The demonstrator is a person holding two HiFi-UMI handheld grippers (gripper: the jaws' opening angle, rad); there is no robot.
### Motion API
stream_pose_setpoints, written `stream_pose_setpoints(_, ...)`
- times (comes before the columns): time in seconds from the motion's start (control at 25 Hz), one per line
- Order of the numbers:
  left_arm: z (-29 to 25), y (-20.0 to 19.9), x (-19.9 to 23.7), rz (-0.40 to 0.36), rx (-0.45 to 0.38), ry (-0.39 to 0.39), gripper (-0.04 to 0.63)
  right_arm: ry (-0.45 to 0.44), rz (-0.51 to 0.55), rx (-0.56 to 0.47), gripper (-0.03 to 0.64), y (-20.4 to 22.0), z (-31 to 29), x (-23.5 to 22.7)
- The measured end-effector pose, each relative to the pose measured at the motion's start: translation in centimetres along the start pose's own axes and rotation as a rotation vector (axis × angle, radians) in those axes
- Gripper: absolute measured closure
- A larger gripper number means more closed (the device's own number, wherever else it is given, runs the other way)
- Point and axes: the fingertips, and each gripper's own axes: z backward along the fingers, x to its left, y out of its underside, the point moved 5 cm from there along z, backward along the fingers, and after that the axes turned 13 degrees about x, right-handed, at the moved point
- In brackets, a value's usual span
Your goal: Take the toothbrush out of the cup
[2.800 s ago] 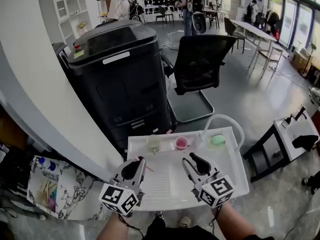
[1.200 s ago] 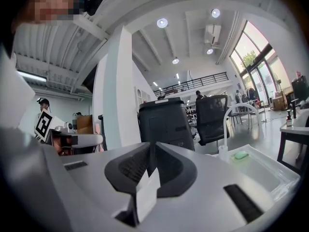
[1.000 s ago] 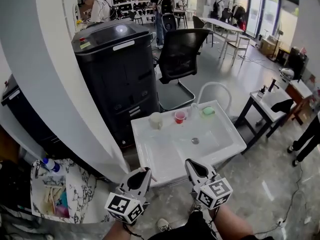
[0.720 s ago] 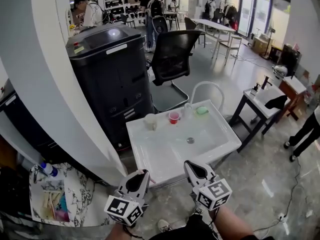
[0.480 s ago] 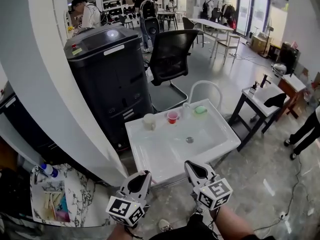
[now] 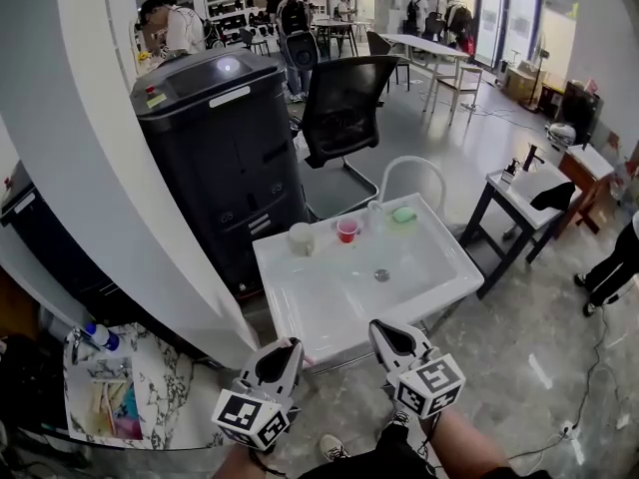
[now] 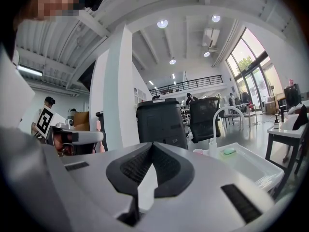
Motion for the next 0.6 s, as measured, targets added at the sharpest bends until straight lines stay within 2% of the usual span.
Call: stream_pose_setpoints(0.6,0.58,0.3,0.07,0.019,0.001,-0.006,0.563,-0.007,0.004,0.002,0.6,0.15,0.03,0.76)
